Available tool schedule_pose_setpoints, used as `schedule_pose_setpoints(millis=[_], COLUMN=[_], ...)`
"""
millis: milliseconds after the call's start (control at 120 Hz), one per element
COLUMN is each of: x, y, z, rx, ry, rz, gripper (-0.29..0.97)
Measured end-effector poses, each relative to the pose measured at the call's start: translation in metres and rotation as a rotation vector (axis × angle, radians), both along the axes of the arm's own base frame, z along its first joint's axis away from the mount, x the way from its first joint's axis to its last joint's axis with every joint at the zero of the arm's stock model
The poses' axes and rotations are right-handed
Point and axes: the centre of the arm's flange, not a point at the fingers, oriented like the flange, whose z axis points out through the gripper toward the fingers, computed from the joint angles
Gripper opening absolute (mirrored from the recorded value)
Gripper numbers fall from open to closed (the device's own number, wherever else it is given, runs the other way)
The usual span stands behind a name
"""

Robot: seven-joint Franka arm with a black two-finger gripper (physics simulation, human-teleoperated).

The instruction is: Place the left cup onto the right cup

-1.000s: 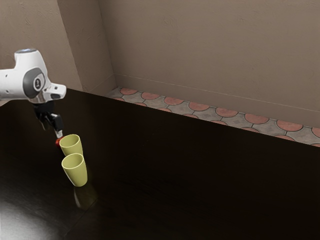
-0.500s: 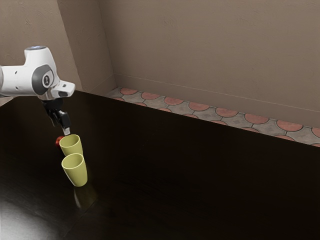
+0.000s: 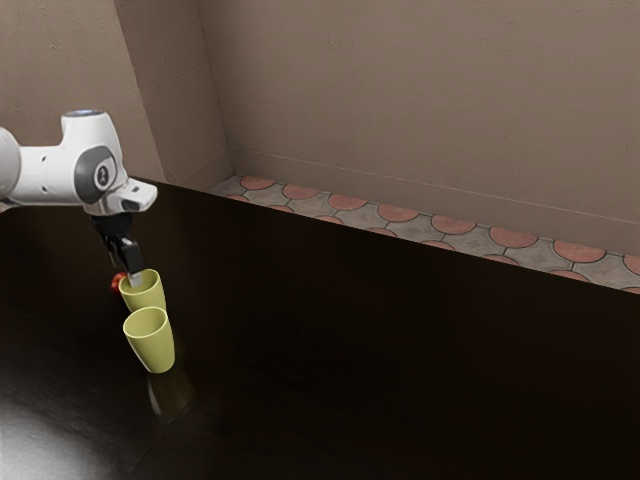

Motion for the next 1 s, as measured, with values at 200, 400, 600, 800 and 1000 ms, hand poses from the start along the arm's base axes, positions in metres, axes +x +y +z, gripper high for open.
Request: schedule_pose_setpoints(millis=[200, 400, 600, 800, 1000], x=[0.001, 0.002, 0.004, 0.004, 0.005], y=[0.002, 0.001, -0.003, -0.003, -0.005], z=[-0.019, -0.018, -0.014, -0.014, -0.013], rx=[-0.007, -0.007, -0.007, -0.01, -0.016], ry=[0.025, 0.022, 0.015, 0.014, 0.009], rz=[-0.017, -0.03, -0.045, -0.049, -0.05], gripper=[0.65, 0.45, 0.25, 0.05, -0.06])
